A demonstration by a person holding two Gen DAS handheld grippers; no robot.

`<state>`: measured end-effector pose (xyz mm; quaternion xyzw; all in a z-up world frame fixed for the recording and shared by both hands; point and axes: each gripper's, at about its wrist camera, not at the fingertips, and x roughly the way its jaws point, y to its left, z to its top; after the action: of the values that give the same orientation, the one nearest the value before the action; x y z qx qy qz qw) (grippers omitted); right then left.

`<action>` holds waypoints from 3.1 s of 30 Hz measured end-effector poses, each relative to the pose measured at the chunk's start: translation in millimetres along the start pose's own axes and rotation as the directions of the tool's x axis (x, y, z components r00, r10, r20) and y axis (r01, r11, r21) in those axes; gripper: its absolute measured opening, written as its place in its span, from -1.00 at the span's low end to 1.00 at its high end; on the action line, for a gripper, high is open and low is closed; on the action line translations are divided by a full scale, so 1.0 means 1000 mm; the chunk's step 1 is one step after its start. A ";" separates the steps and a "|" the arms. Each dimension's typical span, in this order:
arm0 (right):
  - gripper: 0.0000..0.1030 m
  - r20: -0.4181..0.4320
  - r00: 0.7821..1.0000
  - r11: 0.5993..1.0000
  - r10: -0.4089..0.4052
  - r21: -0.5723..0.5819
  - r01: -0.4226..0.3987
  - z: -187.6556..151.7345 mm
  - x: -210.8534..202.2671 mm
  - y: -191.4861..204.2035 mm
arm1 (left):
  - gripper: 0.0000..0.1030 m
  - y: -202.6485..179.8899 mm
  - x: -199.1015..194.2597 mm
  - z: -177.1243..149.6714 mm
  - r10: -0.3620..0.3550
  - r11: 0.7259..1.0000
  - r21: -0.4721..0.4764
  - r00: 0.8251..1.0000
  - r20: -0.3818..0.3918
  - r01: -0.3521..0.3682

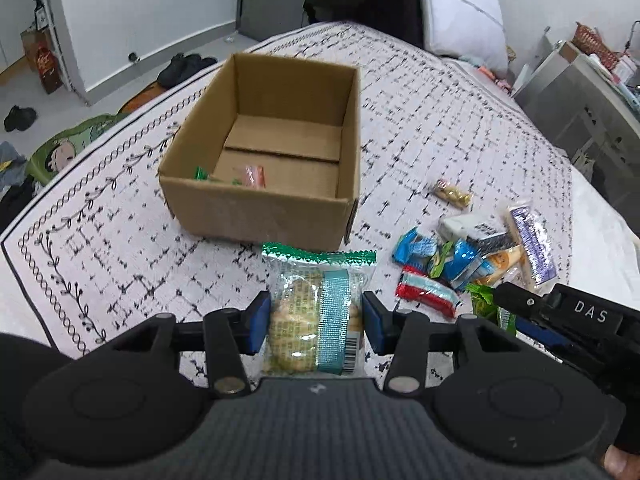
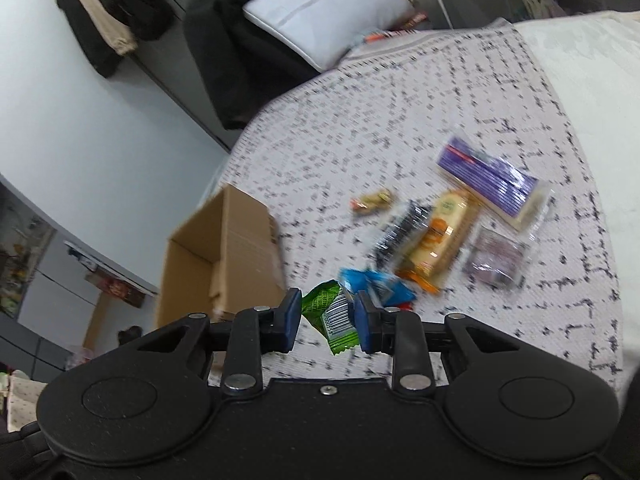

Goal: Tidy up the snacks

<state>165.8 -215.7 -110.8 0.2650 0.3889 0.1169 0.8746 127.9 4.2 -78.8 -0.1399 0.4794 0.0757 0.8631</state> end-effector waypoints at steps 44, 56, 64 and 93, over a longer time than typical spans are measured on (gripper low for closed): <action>-0.13 -0.210 0.971 0.985 0.118 -0.100 -0.141 -0.025 0.081 0.062 | -0.08 0.048 0.022 0.095 -0.028 0.997 -0.066 0.992 0.123 0.036; 0.00 -0.281 0.960 0.985 -0.010 -0.168 -0.039 -0.072 0.141 0.084 | 0.15 0.064 0.035 0.102 -0.036 0.994 -0.100 0.994 0.108 0.047; -0.54 -0.274 0.958 0.962 -0.086 -0.274 0.008 -0.085 0.141 0.098 | 0.29 0.090 0.030 0.094 -0.023 0.991 -0.129 0.996 0.091 0.034; -0.61 -0.168 0.985 0.950 0.034 -0.301 -0.084 -0.066 0.061 0.126 | 0.30 0.121 0.010 0.064 -0.046 0.983 -0.176 0.997 0.060 0.055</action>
<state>157.7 -60.9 -115.7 0.1271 0.4271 0.2232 0.8669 152.6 139.1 -75.7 -0.2262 0.4429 0.1001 0.8618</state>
